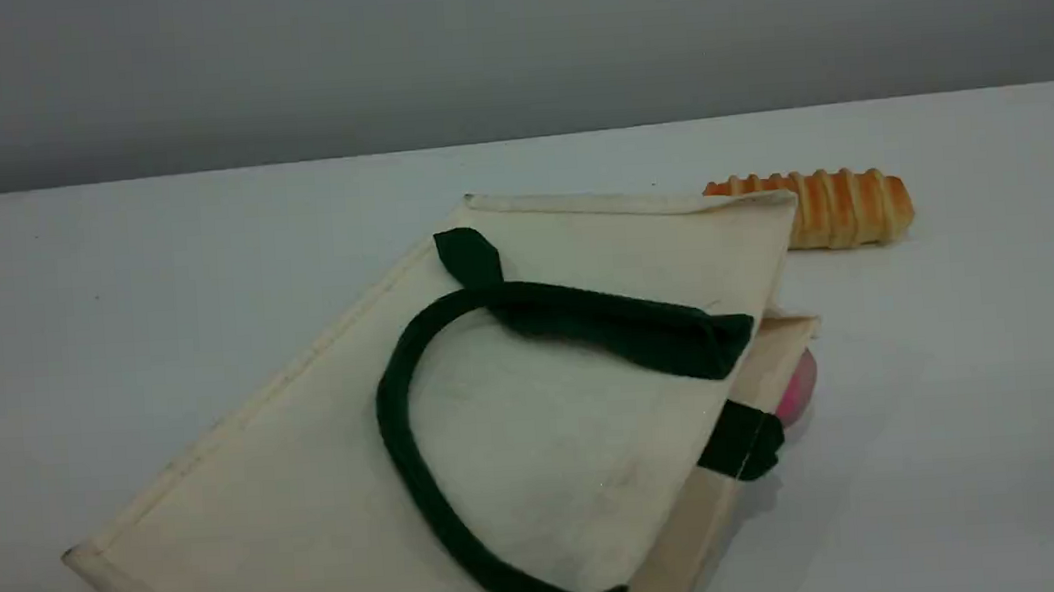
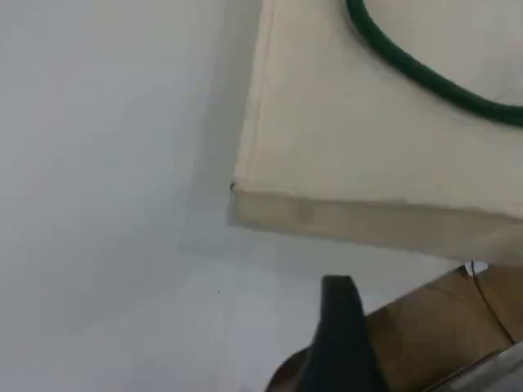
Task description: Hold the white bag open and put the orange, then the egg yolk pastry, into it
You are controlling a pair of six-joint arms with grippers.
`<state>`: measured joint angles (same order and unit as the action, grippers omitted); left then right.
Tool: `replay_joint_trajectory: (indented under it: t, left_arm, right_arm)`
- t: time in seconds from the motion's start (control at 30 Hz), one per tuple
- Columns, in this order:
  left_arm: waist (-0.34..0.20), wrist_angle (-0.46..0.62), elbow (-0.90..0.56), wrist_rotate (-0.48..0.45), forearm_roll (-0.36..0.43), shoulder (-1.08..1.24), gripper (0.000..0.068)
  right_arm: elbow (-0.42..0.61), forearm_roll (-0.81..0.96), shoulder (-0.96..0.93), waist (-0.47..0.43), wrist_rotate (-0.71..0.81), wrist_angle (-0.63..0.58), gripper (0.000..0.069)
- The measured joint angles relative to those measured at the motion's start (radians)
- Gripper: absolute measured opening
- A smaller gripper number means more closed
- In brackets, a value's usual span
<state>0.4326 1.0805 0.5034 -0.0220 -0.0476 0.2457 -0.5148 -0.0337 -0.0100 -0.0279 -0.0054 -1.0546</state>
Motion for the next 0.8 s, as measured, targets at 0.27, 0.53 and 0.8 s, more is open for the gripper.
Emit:
replay_joint_trajectory:
  t: [0.27,0.53,0.8]
  left_arm:
    - [-0.117,-0.001,0.000,0.000,-0.002,0.000,0.0473]
    - [-0.339,-0.001,0.000,0.000,-0.002,-0.074,0.0473]
    - [-0.366,0.001,0.000,0.001,-0.003,-0.179,0.0473]
  right_arm:
    - [0.000,-0.012,0.011,-0.002,-0.002,-0.001,0.0455]
    - [0.000,-0.013,0.010,-0.002,0.000,-0.001,0.0455]
    - [0.000,-0.013,0.010,-0.002,0.000,-0.001,0.0452]
